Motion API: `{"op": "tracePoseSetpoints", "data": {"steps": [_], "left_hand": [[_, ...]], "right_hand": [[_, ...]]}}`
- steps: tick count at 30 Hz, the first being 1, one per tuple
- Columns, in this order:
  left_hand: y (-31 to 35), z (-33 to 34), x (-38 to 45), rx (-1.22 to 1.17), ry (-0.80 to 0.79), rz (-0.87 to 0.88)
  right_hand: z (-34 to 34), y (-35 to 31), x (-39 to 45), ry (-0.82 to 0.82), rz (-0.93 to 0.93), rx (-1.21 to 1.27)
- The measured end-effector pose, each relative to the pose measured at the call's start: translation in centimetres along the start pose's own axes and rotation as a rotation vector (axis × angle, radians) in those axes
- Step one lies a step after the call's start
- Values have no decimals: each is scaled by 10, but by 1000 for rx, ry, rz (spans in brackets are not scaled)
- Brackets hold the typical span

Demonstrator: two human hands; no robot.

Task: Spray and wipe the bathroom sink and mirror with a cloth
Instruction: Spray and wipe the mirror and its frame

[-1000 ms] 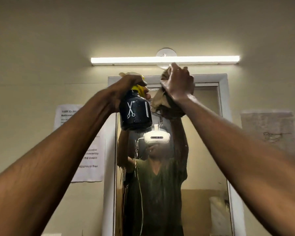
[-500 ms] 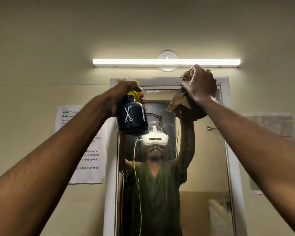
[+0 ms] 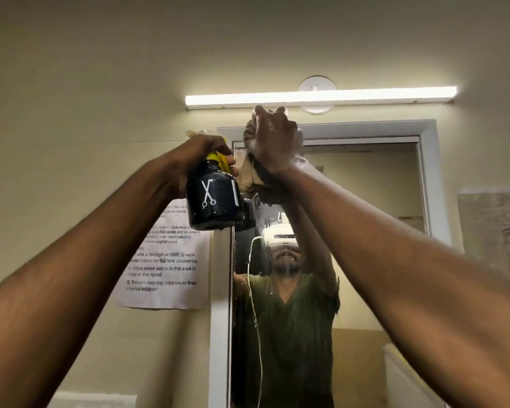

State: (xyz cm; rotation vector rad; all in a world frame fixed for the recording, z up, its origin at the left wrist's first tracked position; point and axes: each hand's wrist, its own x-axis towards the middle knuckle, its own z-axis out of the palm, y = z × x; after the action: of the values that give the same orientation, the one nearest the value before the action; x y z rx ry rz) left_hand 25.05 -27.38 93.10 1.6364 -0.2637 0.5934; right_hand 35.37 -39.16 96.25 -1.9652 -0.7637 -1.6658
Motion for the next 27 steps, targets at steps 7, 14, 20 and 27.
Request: {"op": "tracePoseSetpoints", "data": {"steps": [7,14,20,27], "left_hand": [[4,-6,8,-29,-71,-29],[-2,50,27,15,-228,-39],[-5,78,26,74,-192,-9],[1,83,19,72,-168,-4]], "right_hand": [[-9,20,-8,-55,-86,-129],[-62,125,-18,69,129,-116],[-99,186,-29,191,341,-116],[-88,168,-28,220,367,-94]]}}
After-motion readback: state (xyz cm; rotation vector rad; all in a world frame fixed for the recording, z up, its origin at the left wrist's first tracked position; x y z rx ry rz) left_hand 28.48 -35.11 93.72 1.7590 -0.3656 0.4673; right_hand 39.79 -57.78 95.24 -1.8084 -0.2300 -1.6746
